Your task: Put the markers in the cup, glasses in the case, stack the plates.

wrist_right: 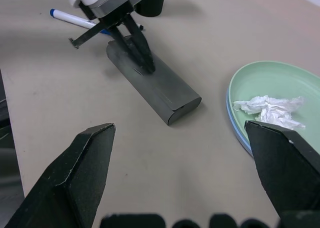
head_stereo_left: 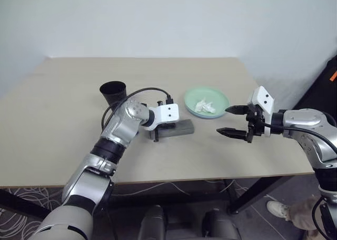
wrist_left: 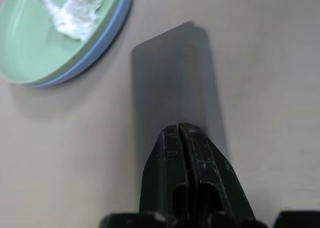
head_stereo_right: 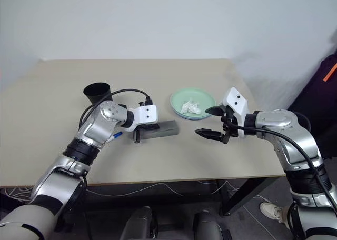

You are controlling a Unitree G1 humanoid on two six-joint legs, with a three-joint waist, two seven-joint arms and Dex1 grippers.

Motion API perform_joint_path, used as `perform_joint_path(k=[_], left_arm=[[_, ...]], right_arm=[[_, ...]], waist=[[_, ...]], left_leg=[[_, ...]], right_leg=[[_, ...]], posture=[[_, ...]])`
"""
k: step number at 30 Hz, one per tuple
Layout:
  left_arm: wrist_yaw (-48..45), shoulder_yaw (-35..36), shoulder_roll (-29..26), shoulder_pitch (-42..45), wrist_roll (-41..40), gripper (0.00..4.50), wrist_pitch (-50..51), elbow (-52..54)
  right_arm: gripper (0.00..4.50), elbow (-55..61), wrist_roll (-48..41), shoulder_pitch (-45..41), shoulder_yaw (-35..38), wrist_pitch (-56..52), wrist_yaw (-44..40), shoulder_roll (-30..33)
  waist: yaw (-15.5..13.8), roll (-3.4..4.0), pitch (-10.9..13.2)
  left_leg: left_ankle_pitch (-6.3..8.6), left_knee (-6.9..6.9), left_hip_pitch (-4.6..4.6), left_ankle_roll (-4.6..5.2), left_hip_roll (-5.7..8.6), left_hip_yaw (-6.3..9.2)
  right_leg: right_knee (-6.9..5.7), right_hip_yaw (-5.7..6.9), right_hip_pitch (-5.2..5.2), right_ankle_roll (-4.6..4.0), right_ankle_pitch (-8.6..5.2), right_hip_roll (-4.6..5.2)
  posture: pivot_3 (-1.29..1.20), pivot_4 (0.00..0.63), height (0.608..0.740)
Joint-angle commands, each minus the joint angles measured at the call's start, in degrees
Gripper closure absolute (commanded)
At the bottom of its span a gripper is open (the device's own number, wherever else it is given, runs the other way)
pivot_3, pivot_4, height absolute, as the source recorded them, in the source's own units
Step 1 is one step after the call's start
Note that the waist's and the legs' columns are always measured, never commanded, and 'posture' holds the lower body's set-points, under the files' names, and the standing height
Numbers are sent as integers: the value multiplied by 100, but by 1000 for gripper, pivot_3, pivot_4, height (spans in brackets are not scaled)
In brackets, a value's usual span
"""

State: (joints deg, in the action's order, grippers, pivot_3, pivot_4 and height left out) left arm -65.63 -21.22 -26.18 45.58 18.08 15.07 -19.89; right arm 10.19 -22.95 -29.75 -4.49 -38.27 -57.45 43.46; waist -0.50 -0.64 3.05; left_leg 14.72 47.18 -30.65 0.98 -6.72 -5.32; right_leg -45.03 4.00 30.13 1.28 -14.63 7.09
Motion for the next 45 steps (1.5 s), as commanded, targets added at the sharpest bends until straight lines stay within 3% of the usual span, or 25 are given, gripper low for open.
perform_joint_path(k=[1, 9, 22, 31, 45], left_arm=[[113, 112, -95, 146, -94, 4456, 155, -12], [144, 578, -507, 509, -529, 4456, 538, -182], [-425, 632, -1738, -103, -1012, 279, 2435, 1464], [-427, 297, -2184, -414, -1033, 279, 3268, 1759], [-236, -38, -2331, -690, -963, 279, 3328, 1212]], right_arm=[[0, 27, -3, -190, 77, 115, -16, -13], [0, 6, -14, -202, 37, 106, -12, -33], [0, -94, 2, -250, -92, 137, -85, -182], [0, -245, 46, -389, -192, 169, -194, -240], [0, -131, 31, -355, -192, 114, -236, -191]], waist=[[1, 1, 0], [2, -1, 1], [2, 0, 1], [-1, 1, 2], [0, 1, 2]], left_leg=[[-1, 0, 0, 1, 0, 0], [-1, 0, -7, 2, -4, -3], [1, -7, -8, -2, -4, -4], [1, -9, -5, -2, -8, -8], [2, -10, -7, -3, -9, -10]], right_leg=[[0, 0, 0, 0, 0, 0], [1, 0, 12, 0, 0, 0], [2, 0, 13, 0, 0, 0], [1, 0, 18, 0, 0, 0], [2, 0, 22, 0, 0, 1]], posture=[[0, 0, 649], [0, 0, 649], [0, 0, 649], [0, 0, 649], [0, 0, 649]])
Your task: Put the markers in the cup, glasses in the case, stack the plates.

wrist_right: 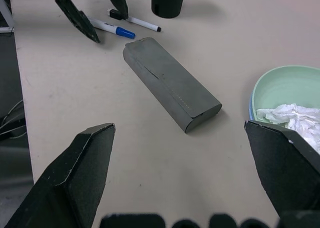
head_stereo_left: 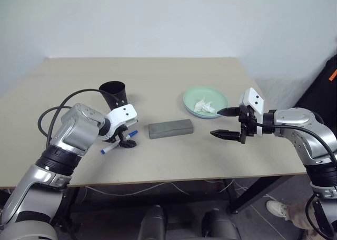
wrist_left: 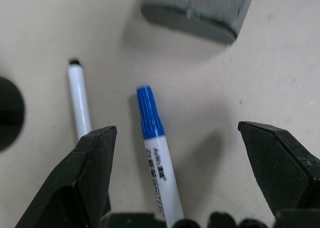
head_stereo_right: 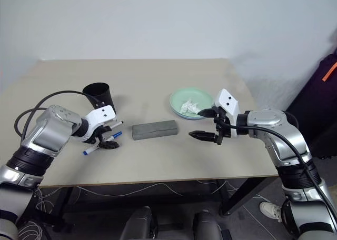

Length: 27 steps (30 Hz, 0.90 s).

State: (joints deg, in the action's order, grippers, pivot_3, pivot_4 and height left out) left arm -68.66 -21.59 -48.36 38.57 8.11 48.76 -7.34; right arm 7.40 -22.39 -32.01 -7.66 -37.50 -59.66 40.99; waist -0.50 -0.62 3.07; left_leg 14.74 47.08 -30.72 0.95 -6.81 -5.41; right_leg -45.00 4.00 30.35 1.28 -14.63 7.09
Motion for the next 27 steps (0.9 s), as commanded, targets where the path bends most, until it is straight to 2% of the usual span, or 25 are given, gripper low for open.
perform_joint_path(k=[1, 11, 15, 24, 25, 27], left_arm=[[71, -22, -118, -3, 36, 279, -46, -65], [84, -149, -109, -141, 64, 279, 61, -194], [47, -188, -135, -131, 78, 1161, 94, -223], [20, -303, -218, -89, 118, 4229, -19, -273], [49, -272, -207, -80, 101, 4390, -88, -274], [133, -111, -116, 1, 0, 4390, -204, -299]], right_arm=[[0, 155, -26, -126, 124, 33, -15, 58], [0, 214, -34, -128, 105, -6, -13, 50], [0, 196, -18, -151, 94, 3, -4, 38], [0, 143, 7, -160, 95, 41, 18, 19], [0, 145, 7, -158, 95, 41, 23, 15], [0, 144, 8, -158, 97, 41, 30, 8]], waist=[[0, 0, 0], [1, 11, -7], [1, 17, -10], [1, 27, -14], [2, 29, -14], [2, 36, -13]], left_leg=[[0, 0, 0, 0, 0, 0], [0, -11, 12, 0, -1, -2], [0, -11, 12, 0, -2, -2], [0, -11, 26, -1, 1, 9], [0, -11, 27, -1, 1, 10], [0, -12, 30, 0, 1, 12]], right_leg=[[0, 0, 0, 0, 0, 0], [0, 0, -3, 0, 0, 1], [0, 0, -3, 0, 0, 0], [4, 8, 11, 0, 0, 0], [7, 10, 12, 0, 0, 0], [15, 15, 16, 0, 0, 1]], posture=[[0, 0, 649], [0, 0, 649], [0, 0, 649], [0, 0, 649], [0, 0, 649], [0, 0, 649]])
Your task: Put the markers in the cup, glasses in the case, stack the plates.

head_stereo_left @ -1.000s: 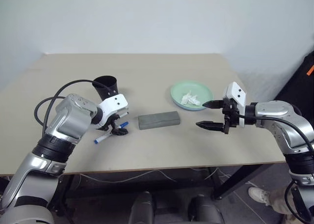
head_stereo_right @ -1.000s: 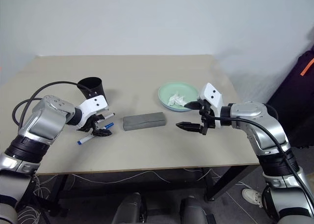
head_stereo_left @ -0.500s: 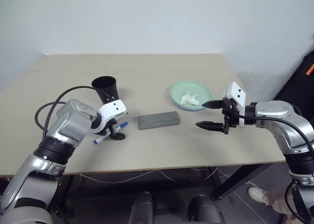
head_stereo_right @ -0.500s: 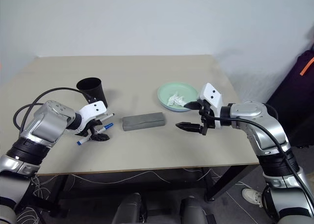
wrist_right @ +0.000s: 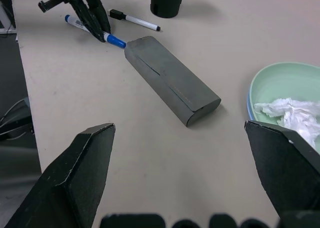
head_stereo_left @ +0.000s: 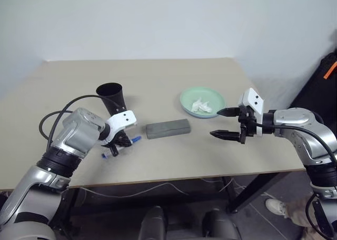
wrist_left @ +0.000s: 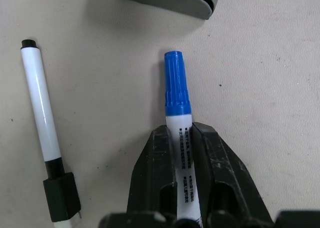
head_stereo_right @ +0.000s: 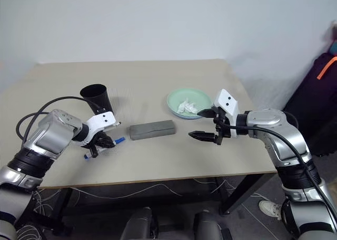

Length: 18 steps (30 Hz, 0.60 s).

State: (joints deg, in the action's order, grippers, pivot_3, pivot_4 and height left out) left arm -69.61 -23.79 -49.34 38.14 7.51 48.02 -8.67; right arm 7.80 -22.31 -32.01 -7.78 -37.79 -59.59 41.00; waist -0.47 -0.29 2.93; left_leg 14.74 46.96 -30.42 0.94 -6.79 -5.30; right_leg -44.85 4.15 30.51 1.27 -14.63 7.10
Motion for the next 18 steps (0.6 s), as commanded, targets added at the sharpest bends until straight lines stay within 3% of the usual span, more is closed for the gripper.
perform_joint_path(k=[1, 5, 10, 14, 18], left_arm=[[270, 200, 39, 108, 0, 4390, -161, -200], [263, 580, 173, 430, -318, 4390, -268, -213], [144, 1468, 572, 1101, -1316, 4390, 66, 82], [589, 2120, 999, 1623, -1781, 4390, 92, -168], [1278, 2659, 1316, 2064, -1941, 4390, -342, -752]], right_arm=[[0, 102, 1, -159, 110, 70, 27, 4], [0, 106, 3, -153, 116, 66, 38, 4], [0, 109, 3, -168, 116, 49, 28, 12], [0, 93, 12, -199, 110, 45, 11, 10], [0, 82, 17, -223, 110, 41, 28, -13]], waist=[[-1, 3, 1], [-5, 3, 4], [-14, -4, 8], [-9, -20, 3], [0, -12, 5]], left_leg=[[0, 0, 0, 0, 0, 0], [0, -1, -10, 0, -1, 0], [0, -23, -50, 0, -16, -26], [0, -43, -92, 0, -107, -206], [-1, -67, -1, -3, -71, -120]], right_leg=[[4, 1, 0, 0, 0, 0], [20, 7, 15, 0, 0, 2], [49, 6, 29, -23, 14, 2], [-21, -27, 106, -49, 29, 14], [16, 18, 58, -66, 40, 18]], posture=[[0, 0, 649], [0, 0, 649], [0, 0, 649], [0, 0, 649], [0, 0, 649]])
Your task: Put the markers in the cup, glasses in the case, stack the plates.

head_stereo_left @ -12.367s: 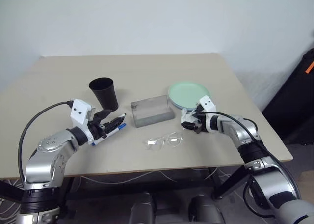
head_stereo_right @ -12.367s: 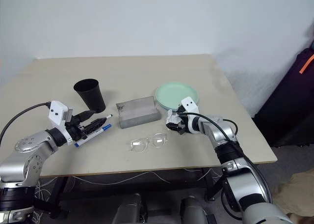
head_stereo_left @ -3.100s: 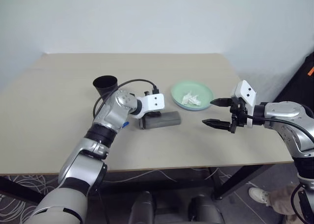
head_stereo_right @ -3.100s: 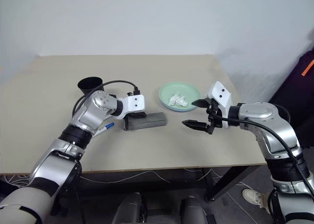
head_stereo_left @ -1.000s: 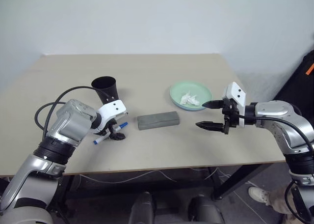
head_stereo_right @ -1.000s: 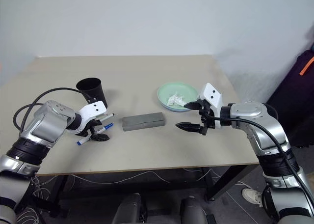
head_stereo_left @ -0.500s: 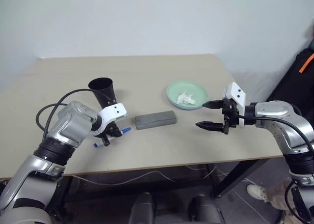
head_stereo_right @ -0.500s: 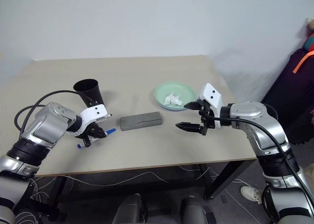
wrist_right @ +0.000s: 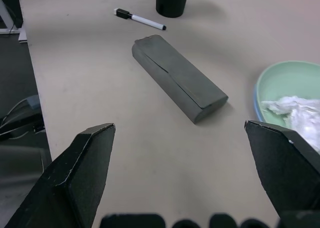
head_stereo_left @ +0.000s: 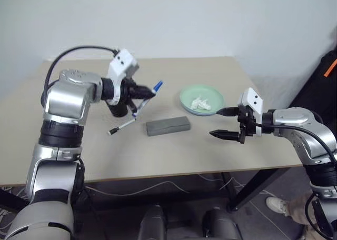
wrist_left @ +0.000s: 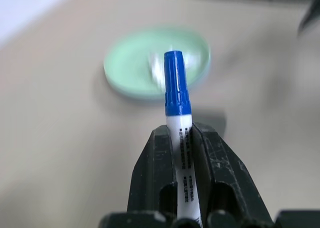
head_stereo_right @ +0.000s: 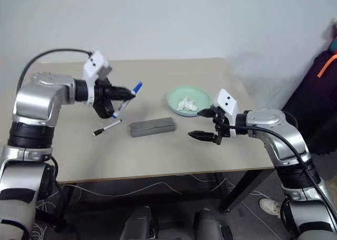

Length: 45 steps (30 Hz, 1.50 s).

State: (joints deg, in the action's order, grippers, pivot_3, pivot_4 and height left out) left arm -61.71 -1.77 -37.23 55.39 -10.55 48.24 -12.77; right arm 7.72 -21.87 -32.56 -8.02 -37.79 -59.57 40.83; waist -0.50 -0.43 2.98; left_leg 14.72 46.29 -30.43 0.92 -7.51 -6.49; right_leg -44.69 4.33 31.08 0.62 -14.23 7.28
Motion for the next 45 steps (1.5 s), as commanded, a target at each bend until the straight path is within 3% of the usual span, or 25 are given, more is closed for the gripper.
perform_joint_path(k=[1, 5, 7, 12, 19, 32, 43, 45], left_arm=[[760, 598, 171, 439, -110, 4390, -557, -586], [1806, 956, 252, 654, 152, 4390, -1987, -1628], [2212, 1008, 253, 697, 295, 4390, -2699, -2121], [2902, 1005, 183, 758, 564, 4390, -3853, -3149], [3363, 1034, 76, 716, 669, 4390, -4430, -3759], [3422, 1091, 66, 123, 614, 4390, -4519, -3852], [2886, 1099, 54, 240, 350, 552, -4202, -3509], [2447, 975, 17, 247, 265, 552, -3833, -3094]], right_arm=[[0, 94, -26, -163, 132, 40, 35, -4], [0, 131, -43, -135, 145, 12, 58, -10], [0, 126, -45, -135, 144, 10, 66, -15], [0, 110, -45, -167, 141, -4, 77, -26], [0, 156, -55, -129, 157, -42, 90, -25], [0, 85, -43, -179, 129, -14, 57, -57], [0, 56, -30, -189, 132, 3, 59, -70], [0, 67, -34, -177, 139, -4, 62, -64]], waist=[[18, 2, 0], [76, -7, 1], [108, -11, 3], [35, -34, 15], [-5, -47, 21], [-4, -48, 22], [-4, -49, 22], [-4, -53, 25]], left_leg=[[-2, 10, 5, -4, 32, 73], [-7, 68, 53, -9, 131, 244], [5, 68, 71, -24, 151, 239], [17, 68, 59, -32, 168, 242], [31, 67, 55, -41, 170, 246], [31, 66, 56, -42, 168, 247], [31, 65, 56, -42, 168, 247], [31, 65, 56, -42, 168, 248]], right_leg=[[7, 32, -15, 0, 0, 3], [15, 104, -58, 2, 1, 15], [16, 142, -72, 2, 1, 71], [14, 127, -62, 4, 4, 71], [14, 129, -62, 4, 6, 71], [14, 133, -62, 5, 6, 71], [15, 134, -61, 5, 6, 72], [15, 135, -61, 4, 6, 72]], posture=[[0, 0, 649], [0, 0, 649], [0, 0, 649], [0, 0, 649], [0, 0, 649], [0, 0, 649], [0, 0, 649], [0, 0, 649]])
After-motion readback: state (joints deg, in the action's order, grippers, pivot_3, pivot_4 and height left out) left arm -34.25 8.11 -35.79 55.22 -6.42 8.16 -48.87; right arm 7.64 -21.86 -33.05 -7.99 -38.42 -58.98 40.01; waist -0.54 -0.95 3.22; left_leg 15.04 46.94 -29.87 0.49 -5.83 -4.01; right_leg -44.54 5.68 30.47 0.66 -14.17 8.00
